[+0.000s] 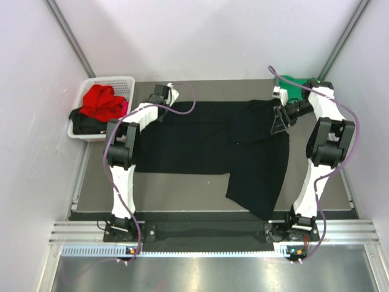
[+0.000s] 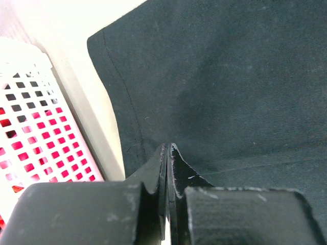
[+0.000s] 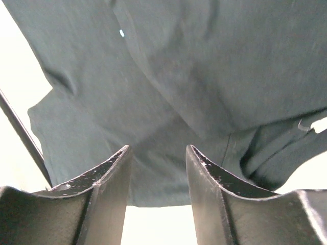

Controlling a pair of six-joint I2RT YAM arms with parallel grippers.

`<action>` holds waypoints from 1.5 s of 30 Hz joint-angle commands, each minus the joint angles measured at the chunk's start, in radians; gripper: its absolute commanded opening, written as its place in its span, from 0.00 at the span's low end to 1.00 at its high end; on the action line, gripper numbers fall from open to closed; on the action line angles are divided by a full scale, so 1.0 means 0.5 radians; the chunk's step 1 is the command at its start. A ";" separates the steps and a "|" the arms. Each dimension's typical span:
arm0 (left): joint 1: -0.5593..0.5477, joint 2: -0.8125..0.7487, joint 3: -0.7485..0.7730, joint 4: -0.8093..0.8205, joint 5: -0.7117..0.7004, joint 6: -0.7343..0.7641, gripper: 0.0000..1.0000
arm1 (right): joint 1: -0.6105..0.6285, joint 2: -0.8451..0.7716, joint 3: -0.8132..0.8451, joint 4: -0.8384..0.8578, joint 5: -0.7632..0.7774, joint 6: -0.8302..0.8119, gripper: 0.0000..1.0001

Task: Fold and stack the t-shirts
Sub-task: Fold the tshirt

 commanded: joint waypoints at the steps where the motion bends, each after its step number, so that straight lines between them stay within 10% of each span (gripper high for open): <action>1: 0.012 -0.062 -0.006 0.069 0.000 -0.028 0.00 | -0.043 0.032 -0.015 -0.182 0.109 -0.110 0.48; 30: -0.003 -0.065 -0.052 0.066 -0.064 0.046 0.00 | 0.043 0.397 0.237 -0.114 -0.204 -0.039 0.50; 45: -0.003 -0.053 -0.025 0.099 -0.046 0.034 0.00 | 0.058 -0.299 0.093 -0.255 -0.238 0.062 0.46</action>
